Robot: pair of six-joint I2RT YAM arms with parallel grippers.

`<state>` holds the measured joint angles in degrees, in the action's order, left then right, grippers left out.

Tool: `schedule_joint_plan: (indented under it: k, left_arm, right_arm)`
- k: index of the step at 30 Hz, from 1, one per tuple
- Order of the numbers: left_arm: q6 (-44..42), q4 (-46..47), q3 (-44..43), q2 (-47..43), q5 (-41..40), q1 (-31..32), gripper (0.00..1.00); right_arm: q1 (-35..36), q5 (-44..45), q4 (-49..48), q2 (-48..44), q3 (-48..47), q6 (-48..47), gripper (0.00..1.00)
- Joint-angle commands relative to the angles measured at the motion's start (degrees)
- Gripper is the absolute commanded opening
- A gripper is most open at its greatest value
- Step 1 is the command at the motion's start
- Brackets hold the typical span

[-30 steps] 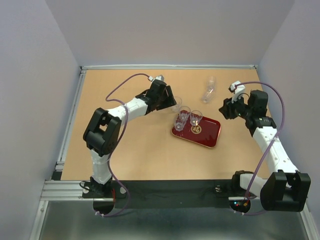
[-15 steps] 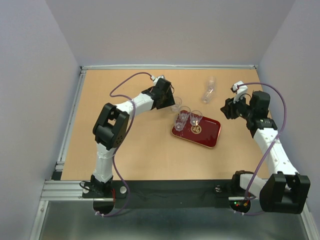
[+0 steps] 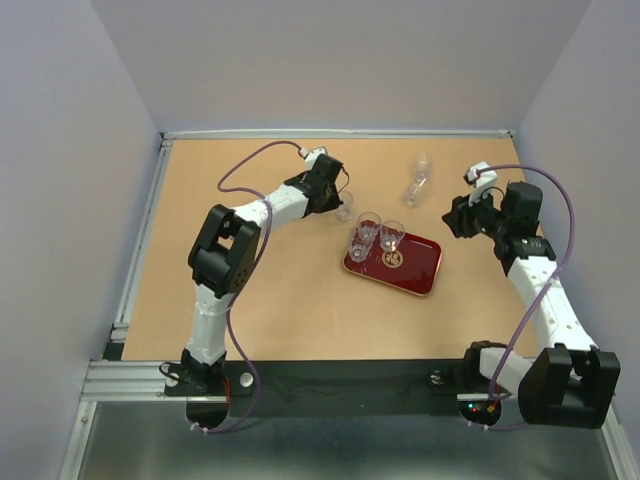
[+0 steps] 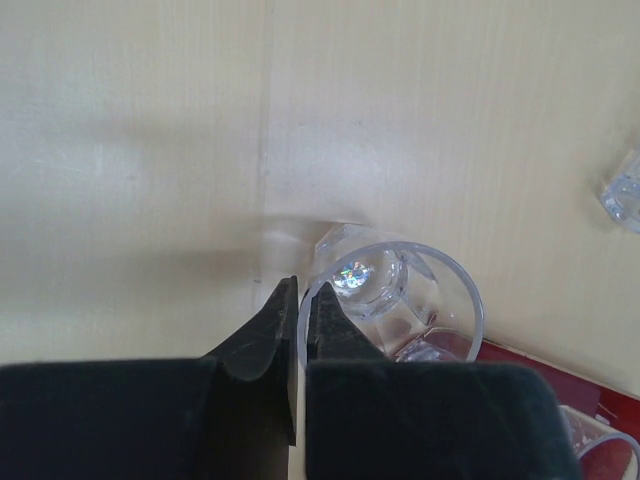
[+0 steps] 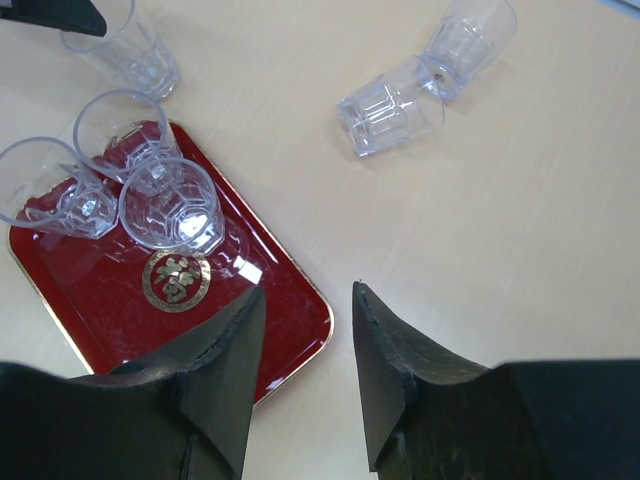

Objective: Place the glasses into the tray

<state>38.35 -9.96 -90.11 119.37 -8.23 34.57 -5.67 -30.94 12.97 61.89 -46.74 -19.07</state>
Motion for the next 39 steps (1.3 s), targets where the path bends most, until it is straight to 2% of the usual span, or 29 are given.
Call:
schedule_joint_plan:
  k: [1,4,8,13,19,23,31,39]
  left_arm:
    - [-2.8,1.7,2.5,-7.5,-6.9,-0.6,0.0]
    - [-7.3,3.5,7.4,-13.5,-9.7,-0.8,0.0]
    - [-16.2,9.6,15.2,-22.1,-4.9,-0.8,0.0]
    - [-25.9,11.3,23.0,-33.0,-1.3,-0.7,0.0]
    - [-29.9,10.5,27.2,-40.0,5.4,-0.2,0.0]
    - [-31.3,11.4,29.6,-43.2,7.9,2.2,0.0]
    - [-31.9,14.6,33.8,-47.2,7.9,9.5,0.0]
    - [-36.2,16.4,33.4,-44.2,2.2,18.0,0.0]
  right_arm:
    - [-0.7,-1.5,-2.6,-1.3,0.9,0.4,0.46]
    - [-0.7,-1.8,-2.5,-1.3,0.9,0.2,0.46]
    - [-0.8,-2.7,-2.6,-1.5,1.0,-0.1,0.46]
    - [-0.9,-3.4,-2.5,-1.6,1.3,-0.3,0.46]
    - [-1.0,-3.5,-2.6,-1.5,1.5,-0.6,0.46]
    - [-1.0,-3.3,-2.5,-1.5,1.6,-0.9,0.46]
    - [-1.0,-3.7,-2.6,-1.4,1.7,-1.1,0.46]
    - [-1.1,-3.8,-2.5,-1.3,1.7,-1.2,0.46]
